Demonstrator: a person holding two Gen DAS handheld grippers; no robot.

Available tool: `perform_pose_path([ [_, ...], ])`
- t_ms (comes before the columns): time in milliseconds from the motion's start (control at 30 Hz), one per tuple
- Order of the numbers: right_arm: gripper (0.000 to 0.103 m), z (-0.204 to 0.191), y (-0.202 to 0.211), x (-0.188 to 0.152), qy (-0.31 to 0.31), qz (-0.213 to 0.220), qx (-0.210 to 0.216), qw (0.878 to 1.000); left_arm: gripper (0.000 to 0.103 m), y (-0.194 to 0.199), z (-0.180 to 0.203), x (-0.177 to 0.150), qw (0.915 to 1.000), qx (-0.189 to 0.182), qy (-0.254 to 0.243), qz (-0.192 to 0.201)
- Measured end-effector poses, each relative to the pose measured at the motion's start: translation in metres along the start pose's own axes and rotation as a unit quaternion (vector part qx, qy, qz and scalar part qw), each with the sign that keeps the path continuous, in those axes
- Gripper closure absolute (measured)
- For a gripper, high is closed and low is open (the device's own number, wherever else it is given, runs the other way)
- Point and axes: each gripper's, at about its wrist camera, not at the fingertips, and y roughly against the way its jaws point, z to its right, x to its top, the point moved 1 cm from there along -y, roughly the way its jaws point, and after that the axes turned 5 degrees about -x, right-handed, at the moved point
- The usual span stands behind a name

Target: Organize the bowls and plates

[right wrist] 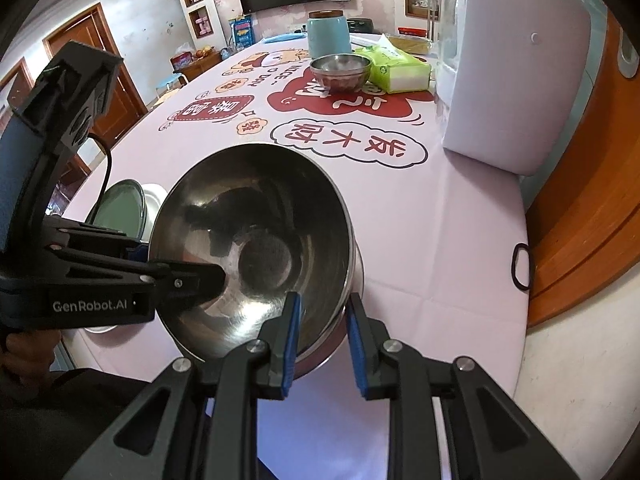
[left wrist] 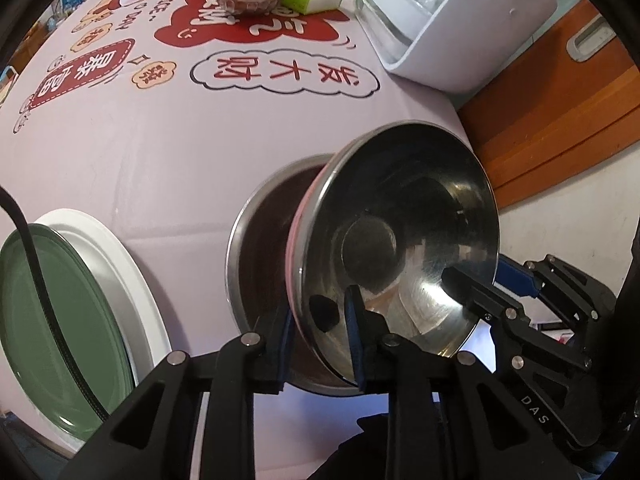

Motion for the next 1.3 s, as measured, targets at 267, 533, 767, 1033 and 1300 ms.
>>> perform_pose_path([
  [267, 0.072, -0.001, -0.002, -0.004, 0.001, -0.006, 0.009, 1.000, 0.080, -0.010, 0.005, -0.002, 0.9996, 0.007, -0.004, -0.027],
  [533, 0.069, -0.006, -0.004, -0.009, 0.008, -0.013, 0.014, 1.000, 0.077, -0.014, 0.001, -0.006, 0.9991, 0.017, 0.007, -0.038],
  [767, 0.055, -0.011, -0.001, -0.010, 0.017, -0.005, 0.012, 1.000, 0.075, -0.011, 0.000, -0.009, 0.9992, 0.021, 0.004, -0.035],
  [1033, 0.046, -0.012, 0.003, -0.011, 0.015, -0.001, 0.004, 1.000, 0.067, -0.004, 0.002, -0.008, 0.9993, 0.025, -0.004, -0.027],
  [1300, 0.046, -0.011, 0.004, -0.016, 0.001, -0.005, 0.000, 1.000, 0.066, -0.007, 0.002, -0.007, 0.9993, 0.022, -0.005, -0.031],
])
